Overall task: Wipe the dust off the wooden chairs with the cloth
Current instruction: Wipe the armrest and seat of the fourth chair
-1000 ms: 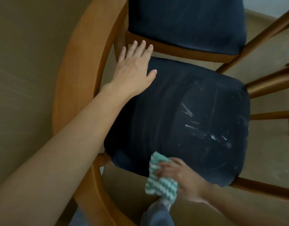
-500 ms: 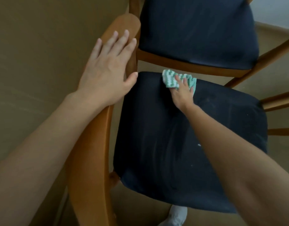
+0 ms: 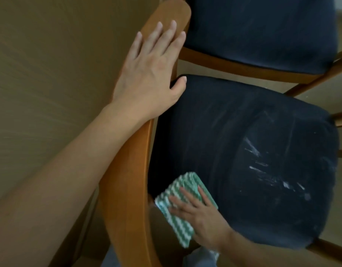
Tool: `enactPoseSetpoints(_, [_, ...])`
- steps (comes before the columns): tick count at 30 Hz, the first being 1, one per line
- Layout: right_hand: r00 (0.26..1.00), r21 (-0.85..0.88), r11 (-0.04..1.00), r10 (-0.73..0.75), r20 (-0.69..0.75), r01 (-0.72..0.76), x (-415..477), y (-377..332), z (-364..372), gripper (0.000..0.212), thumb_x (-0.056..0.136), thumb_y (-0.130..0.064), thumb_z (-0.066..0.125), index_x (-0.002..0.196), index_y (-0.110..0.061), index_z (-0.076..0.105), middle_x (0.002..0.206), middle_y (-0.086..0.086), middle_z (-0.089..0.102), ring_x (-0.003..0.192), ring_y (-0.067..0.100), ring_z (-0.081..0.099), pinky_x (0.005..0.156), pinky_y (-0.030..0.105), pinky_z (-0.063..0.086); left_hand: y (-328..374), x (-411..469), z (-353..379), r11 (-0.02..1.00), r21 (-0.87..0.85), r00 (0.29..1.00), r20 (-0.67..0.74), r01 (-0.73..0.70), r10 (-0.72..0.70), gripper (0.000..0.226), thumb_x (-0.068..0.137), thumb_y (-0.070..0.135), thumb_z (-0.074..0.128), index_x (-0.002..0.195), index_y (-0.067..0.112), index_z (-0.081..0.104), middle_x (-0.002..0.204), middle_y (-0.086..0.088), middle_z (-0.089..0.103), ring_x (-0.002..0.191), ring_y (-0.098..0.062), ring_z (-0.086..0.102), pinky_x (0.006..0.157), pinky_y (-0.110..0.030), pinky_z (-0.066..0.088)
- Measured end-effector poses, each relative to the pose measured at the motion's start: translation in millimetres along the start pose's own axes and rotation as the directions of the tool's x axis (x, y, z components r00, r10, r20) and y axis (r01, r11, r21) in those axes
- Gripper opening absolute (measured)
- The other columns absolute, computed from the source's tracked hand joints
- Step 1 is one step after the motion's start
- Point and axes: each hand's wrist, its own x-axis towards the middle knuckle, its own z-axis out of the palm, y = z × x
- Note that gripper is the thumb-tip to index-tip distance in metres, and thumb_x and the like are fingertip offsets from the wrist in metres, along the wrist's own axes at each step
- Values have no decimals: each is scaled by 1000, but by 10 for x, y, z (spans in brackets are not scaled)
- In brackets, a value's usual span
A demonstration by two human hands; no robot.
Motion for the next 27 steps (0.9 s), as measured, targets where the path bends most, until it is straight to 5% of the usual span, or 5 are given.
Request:
enactPoseSetpoints(7, [999,80,997,-12,30,9,-19,53,-93,65,73,-30,32,136,-36,47,151,-13,32,145,13,5,115,41,4,-1,0,3,1000,-7,1000,-4,1,-1,66,97,40,38,151,17,9,159,-3,4,146,-19,0,117,-37,-2])
enactPoseSetpoints(10, [995,574,815,102,-14,-76,36,129,-274,57,83,-34,28,139,-37,41,153,-20,21,144,0,-3,118,32,-3,-2,5,13,1000,-13,1000,-23,-2,2,66,97,39,40,151,16,10,159,-4,6,146,-19,2,117,-37,-1])
enactPoseSetpoints(13, [885,747,662,382,-266,-61,262,358,-559,44,95,-47,36,135,-33,46,148,-18,33,142,3,17,116,24,9,-10,5,25,1000,-9,999,-32,-5,5,65,97,39,39,151,16,11,159,-4,7,146,-20,2,117,-37,-1])
enactPoseSetpoints(19, [948,361,912,268,-168,-194,1054,632,-837,65,81,-13,44,144,-30,36,156,-13,15,143,6,-6,115,37,-12,-23,19,30,1000,-6,999,-35,-7,7,65,97,39,39,151,16,11,159,-4,8,146,-20,2,117,-37,-1])
enactPoseSetpoints(27, [960,378,921,186,-208,-97,739,-10,-234,53,82,-22,48,135,-24,51,153,-9,29,140,4,0,109,27,-27,-34,9,4,1000,-24,1000,-23,-11,10,64,97,37,39,151,16,11,159,-4,7,146,-19,2,117,-36,-2])
